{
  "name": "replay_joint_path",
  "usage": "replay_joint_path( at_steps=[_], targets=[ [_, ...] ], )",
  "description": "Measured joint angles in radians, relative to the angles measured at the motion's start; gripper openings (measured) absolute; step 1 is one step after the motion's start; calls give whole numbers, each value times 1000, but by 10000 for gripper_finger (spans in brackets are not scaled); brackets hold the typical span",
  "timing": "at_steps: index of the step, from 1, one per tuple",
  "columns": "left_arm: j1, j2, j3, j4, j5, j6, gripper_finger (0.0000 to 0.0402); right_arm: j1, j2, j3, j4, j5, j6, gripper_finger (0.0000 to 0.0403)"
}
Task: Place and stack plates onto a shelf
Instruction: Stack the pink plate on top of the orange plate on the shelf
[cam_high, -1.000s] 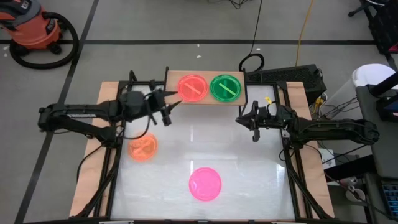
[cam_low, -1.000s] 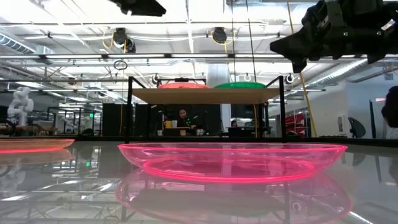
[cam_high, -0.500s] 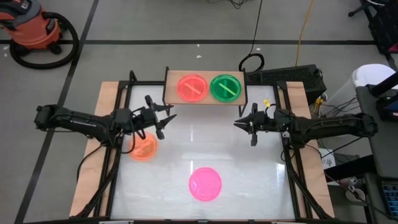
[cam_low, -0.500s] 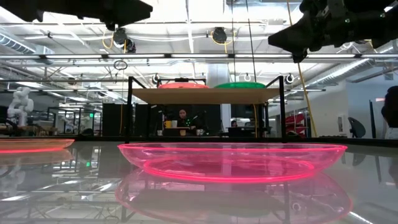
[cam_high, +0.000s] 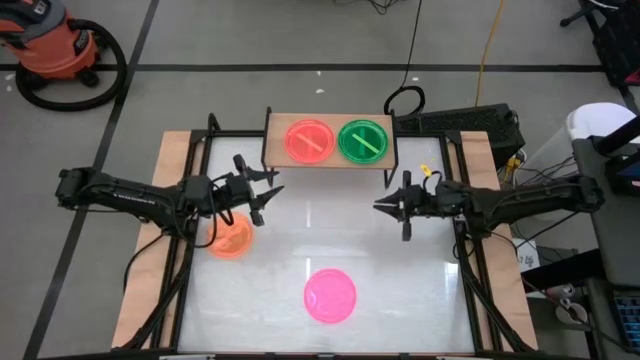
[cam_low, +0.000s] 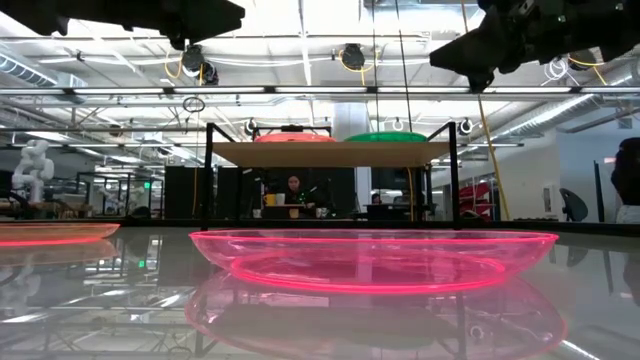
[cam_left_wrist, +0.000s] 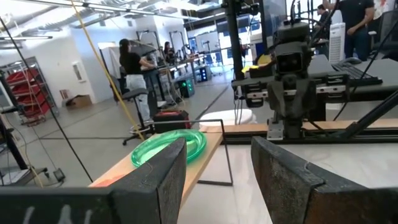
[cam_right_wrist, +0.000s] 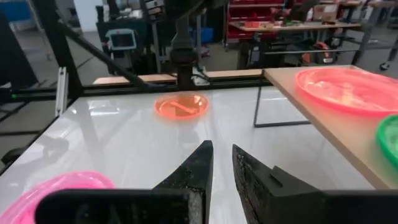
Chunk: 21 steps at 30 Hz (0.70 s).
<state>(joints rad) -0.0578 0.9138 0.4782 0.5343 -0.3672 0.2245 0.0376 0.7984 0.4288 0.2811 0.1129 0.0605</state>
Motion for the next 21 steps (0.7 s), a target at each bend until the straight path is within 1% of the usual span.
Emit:
replay_joint_path(
  at_steps=[3,11,16,20,21],
  targets=[
    [0,0,0,0,0,-1,186,26,48,27,-2,22,-2,45],
    [0,0,0,-15,0,-24,186,68,196,98,-4,22,-13,45],
    [-1,0,0,-16,0,-28,186,94,246,140,-28,18,-13,45],
    [-1,0,0,-23,0,-37,186,139,283,144,-52,12,-13,48],
    [-1,0,0,-24,0,-37,186,153,296,144,-65,-3,-11,51]
  ],
)
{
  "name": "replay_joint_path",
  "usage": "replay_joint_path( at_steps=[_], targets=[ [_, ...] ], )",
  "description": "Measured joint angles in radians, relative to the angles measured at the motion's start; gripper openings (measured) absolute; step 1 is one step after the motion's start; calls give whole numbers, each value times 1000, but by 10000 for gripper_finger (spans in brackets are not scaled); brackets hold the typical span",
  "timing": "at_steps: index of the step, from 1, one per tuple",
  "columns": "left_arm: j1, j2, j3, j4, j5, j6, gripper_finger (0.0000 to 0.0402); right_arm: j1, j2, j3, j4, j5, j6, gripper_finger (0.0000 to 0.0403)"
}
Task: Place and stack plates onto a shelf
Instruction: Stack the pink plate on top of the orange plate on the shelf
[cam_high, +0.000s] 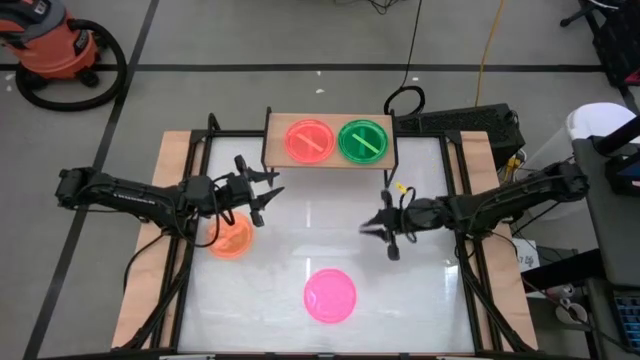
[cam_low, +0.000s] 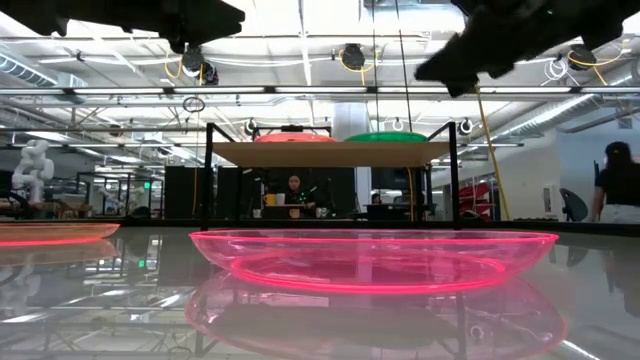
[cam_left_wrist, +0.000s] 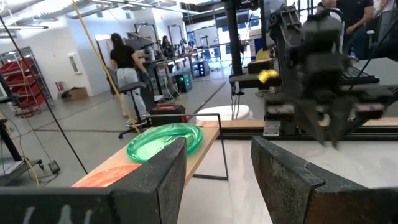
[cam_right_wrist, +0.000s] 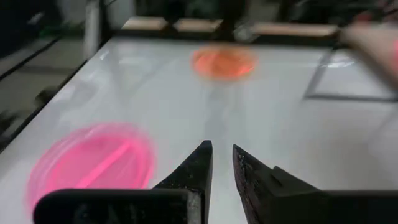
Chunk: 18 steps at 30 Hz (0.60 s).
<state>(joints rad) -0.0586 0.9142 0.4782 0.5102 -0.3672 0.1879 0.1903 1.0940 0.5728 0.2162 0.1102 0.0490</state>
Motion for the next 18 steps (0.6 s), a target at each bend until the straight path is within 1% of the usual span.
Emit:
replay_joint_path(
  at_steps=[2,9,15,18],
  targets=[
    [0,0,0,0,0,-5,186,32,35,0,-14,-35,25,60],
    [0,0,0,-6,0,-14,186,148,224,0,30,-36,149,109],
    [0,0,0,-14,0,-18,186,168,391,0,237,-33,247,152],
    [1,0,0,-13,0,-18,186,168,452,17,251,-33,271,168]
  ],
)
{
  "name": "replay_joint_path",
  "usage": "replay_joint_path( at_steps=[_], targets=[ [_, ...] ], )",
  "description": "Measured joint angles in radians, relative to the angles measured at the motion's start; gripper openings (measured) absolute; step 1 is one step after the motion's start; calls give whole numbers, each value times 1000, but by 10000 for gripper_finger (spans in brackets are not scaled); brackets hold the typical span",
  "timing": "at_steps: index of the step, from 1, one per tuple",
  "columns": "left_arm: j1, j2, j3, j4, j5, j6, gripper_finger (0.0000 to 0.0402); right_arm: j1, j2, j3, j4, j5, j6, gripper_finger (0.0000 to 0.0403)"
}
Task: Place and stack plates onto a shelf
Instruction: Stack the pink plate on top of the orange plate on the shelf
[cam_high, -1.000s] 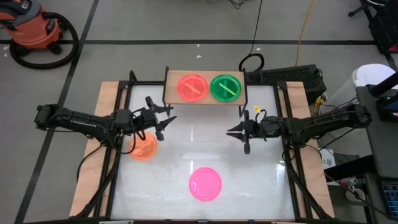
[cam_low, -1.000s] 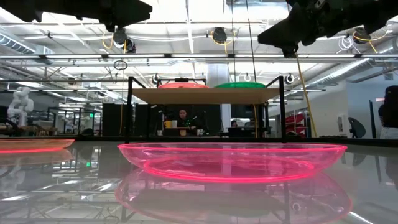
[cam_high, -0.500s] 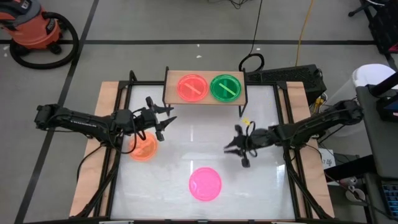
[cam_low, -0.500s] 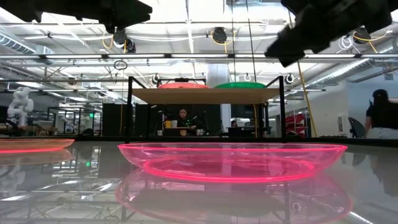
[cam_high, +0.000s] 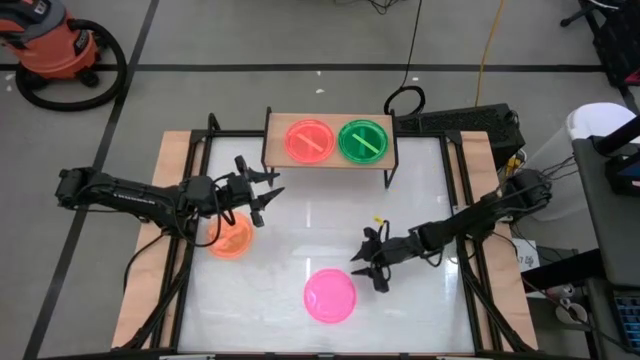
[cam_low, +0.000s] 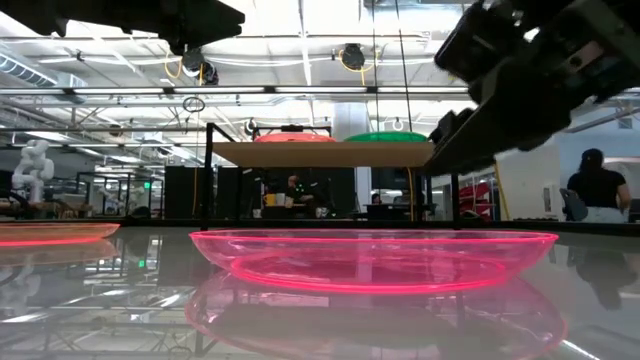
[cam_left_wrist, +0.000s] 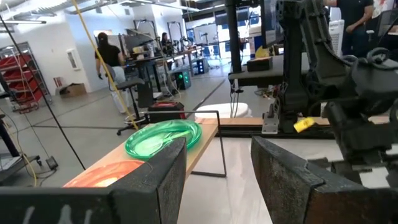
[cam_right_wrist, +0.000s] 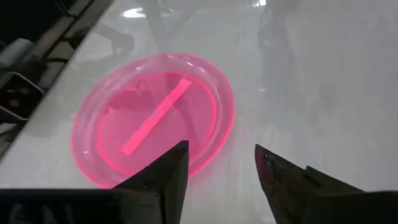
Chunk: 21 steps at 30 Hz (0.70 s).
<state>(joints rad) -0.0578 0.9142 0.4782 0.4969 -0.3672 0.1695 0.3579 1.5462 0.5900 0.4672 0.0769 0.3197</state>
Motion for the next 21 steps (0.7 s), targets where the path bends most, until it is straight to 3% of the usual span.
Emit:
replay_joint_path(
  at_steps=[10,21],
  targets=[
    [0,0,0,-3,0,-7,186,-4,146,97,-1,0,9,201],
    [0,0,0,-8,0,-16,186,-4,220,106,27,-1,73,204]
  ],
)
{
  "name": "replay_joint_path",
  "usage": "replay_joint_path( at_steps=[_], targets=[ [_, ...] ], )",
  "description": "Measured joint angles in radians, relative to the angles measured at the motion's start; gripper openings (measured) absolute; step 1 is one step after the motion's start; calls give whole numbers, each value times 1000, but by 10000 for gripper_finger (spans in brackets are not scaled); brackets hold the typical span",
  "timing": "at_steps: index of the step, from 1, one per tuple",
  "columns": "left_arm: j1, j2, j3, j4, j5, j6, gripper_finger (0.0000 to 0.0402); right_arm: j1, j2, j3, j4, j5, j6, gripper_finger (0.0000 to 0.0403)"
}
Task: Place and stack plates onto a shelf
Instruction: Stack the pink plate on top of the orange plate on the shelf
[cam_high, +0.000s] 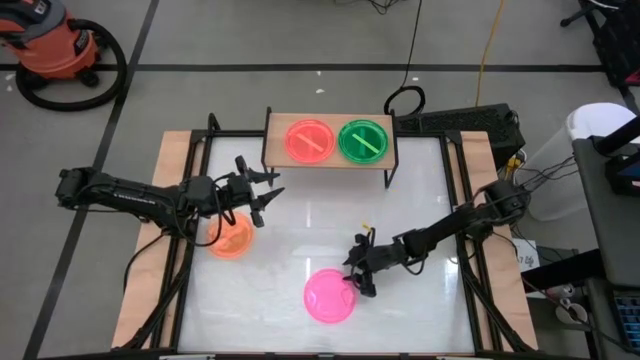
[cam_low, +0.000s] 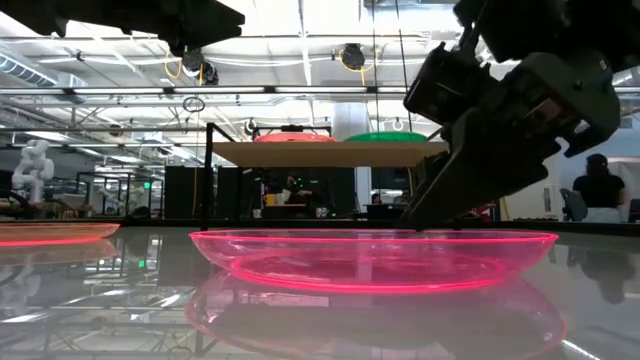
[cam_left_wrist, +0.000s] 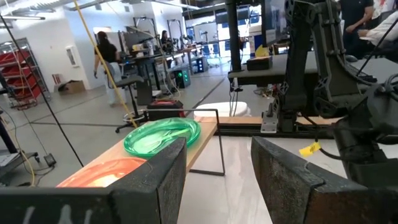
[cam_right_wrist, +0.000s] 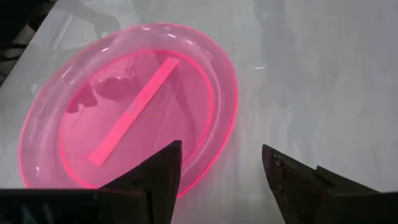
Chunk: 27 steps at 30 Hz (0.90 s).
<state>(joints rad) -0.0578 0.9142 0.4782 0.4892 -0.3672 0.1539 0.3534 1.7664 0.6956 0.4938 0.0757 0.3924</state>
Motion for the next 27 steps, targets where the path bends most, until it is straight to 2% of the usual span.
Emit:
replay_joint_path(
  at_steps=[9,13,17,27],
  targets=[
    [0,0,0,-1,0,-3,186,0,46,1,19,3,41,203],
    [0,0,0,-8,0,-6,186,0,47,1,23,4,41,190],
    [-1,0,0,-13,0,-9,186,0,47,0,32,2,41,151],
    [-1,0,0,-16,0,-15,186,0,48,-1,35,1,15,21]
  ],
)
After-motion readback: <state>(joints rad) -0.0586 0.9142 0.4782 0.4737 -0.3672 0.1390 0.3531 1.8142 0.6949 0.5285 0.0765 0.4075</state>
